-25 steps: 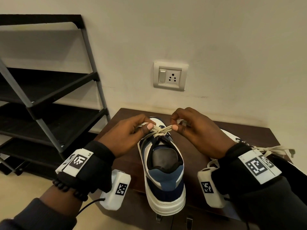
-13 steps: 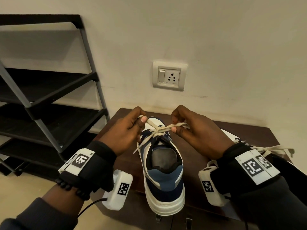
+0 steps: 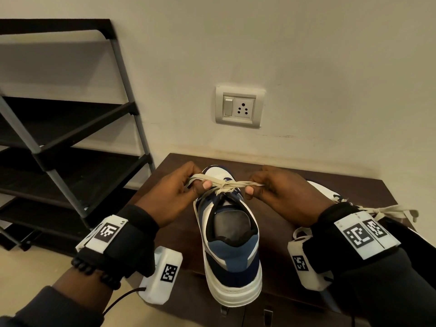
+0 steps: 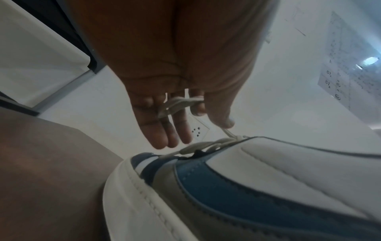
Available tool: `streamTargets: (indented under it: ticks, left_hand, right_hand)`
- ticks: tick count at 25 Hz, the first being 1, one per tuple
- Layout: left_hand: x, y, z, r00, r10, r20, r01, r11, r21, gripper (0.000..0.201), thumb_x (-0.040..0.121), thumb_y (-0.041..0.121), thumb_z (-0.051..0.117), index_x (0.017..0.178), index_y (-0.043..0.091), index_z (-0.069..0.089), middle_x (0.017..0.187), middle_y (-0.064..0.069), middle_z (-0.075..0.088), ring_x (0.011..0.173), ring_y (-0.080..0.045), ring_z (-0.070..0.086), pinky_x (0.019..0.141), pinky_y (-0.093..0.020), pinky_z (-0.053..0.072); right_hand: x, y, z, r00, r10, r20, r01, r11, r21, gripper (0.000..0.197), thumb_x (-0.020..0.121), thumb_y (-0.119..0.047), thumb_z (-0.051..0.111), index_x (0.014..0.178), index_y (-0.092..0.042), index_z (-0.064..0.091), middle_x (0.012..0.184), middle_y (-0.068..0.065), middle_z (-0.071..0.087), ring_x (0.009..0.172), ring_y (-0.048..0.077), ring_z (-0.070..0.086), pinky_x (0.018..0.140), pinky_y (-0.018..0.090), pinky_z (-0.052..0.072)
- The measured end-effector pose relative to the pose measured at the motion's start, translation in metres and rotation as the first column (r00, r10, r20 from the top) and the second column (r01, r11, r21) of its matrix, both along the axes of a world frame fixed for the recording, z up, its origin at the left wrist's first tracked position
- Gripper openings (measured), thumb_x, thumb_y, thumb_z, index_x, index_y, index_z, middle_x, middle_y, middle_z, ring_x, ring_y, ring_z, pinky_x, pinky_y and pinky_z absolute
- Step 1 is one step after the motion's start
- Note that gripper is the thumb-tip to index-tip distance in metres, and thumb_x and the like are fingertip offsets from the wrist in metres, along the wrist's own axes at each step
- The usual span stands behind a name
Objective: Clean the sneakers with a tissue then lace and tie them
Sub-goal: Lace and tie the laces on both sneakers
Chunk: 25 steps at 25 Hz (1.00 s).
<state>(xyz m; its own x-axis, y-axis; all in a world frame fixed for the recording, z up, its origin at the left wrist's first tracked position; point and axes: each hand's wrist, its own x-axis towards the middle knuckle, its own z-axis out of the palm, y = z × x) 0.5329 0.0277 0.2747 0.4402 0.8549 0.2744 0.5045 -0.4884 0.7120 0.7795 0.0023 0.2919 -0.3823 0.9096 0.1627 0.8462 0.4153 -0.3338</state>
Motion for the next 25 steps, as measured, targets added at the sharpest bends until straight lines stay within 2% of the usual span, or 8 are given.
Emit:
streamTargets:
  ticks: [3,5,8,10,15,19,21,25]
  left_hand:
    - [0.004,-0.001,-0.004,0.999,-0.005,-0.046,0.006,1.000,0.002,0.026,0.090,0.045,0.050,0.093,0.019,0.052,0.082,0.005,0.059,0.077,-0.010,0.058,0.068,-0.029,0.050]
    - [0.010,-0.004,-0.003,0.998,0.030,-0.053,-0.029,0.999,0.012,0.027,0.091,0.047,0.045,0.085,0.021,0.049,0.077,-0.001,0.060,0.070,-0.013,0.058,0.064,-0.032,0.049]
    - [0.013,-0.007,-0.001,0.997,0.080,-0.012,-0.080,0.996,-0.026,0.032,0.092,0.049,0.040,0.072,0.025,0.046,0.058,0.007,0.050,0.052,-0.001,0.047,0.052,-0.018,0.039]
    - [0.015,-0.006,-0.002,0.996,0.091,-0.027,-0.092,0.995,-0.041,0.036,0.096,0.044,0.042,0.065,0.026,0.047,0.053,0.010,0.046,0.049,0.000,0.042,0.051,-0.015,0.034]
    - [0.017,-0.004,-0.005,0.992,0.127,0.017,-0.123,0.982,-0.146,0.042,0.099,0.029,0.045,0.058,0.021,0.047,0.046,0.011,0.042,0.044,-0.001,0.038,0.050,-0.018,0.031]
    - [0.009,-0.004,0.003,0.985,0.164,0.047,-0.156,0.978,-0.140,0.046,0.099,0.024,0.047,0.053,0.023,0.043,0.041,0.008,0.041,0.040,-0.003,0.037,0.046,-0.016,0.030]
    - [0.006,-0.004,0.006,0.985,0.173,0.026,-0.168,0.978,-0.127,0.045,0.098,0.023,0.048,0.054,0.023,0.045,0.041,0.009,0.043,0.041,-0.003,0.038,0.049,-0.018,0.032]
    - [0.004,-0.004,0.007,0.984,0.179,0.005,-0.177,0.974,-0.139,0.042,0.098,0.024,0.049,0.055,0.021,0.047,0.042,0.009,0.044,0.042,-0.003,0.039,0.051,-0.023,0.033]
  right_hand:
    - [0.000,-0.001,0.001,0.999,0.030,-0.030,-0.030,0.999,-0.010,0.023,0.096,-0.041,0.045,0.086,-0.024,0.057,0.080,-0.004,0.052,0.074,0.012,0.050,0.064,0.028,0.038]
    - [0.002,-0.002,0.002,0.998,0.040,-0.045,-0.042,0.998,-0.040,0.026,0.096,-0.043,0.044,0.088,-0.023,0.060,0.082,-0.004,0.056,0.076,0.012,0.052,0.067,0.030,0.041]
    - [0.006,-0.002,0.003,0.995,0.018,-0.099,-0.026,0.996,-0.084,0.031,0.095,-0.046,0.041,0.087,-0.026,0.064,0.078,-0.006,0.059,0.073,0.007,0.053,0.068,0.026,0.042]
    - [0.008,-0.001,0.001,0.994,0.010,-0.111,-0.020,0.996,-0.091,0.032,0.096,-0.044,0.041,0.081,-0.025,0.062,0.073,-0.006,0.058,0.069,0.006,0.051,0.066,0.023,0.039]
    - [0.012,0.004,-0.007,0.993,-0.036,-0.115,0.026,0.996,-0.084,0.037,0.098,-0.039,0.039,0.078,-0.018,0.062,0.066,-0.002,0.053,0.062,0.006,0.047,0.060,0.019,0.034]
    - [0.012,0.006,-0.007,0.988,-0.033,-0.153,0.024,0.998,-0.062,0.038,0.099,-0.038,0.038,0.073,-0.018,0.058,0.062,-0.004,0.050,0.059,0.006,0.044,0.059,0.019,0.034]
    - [0.012,0.005,-0.005,0.989,-0.021,-0.149,0.014,0.999,-0.048,0.036,0.099,-0.036,0.039,0.073,-0.019,0.057,0.060,-0.006,0.048,0.058,0.005,0.043,0.058,0.015,0.033]
    - [0.011,0.003,-0.004,0.992,0.009,-0.123,-0.011,1.000,-0.019,0.034,0.098,-0.036,0.040,0.072,-0.021,0.055,0.065,-0.007,0.050,0.062,0.004,0.045,0.059,0.016,0.033]
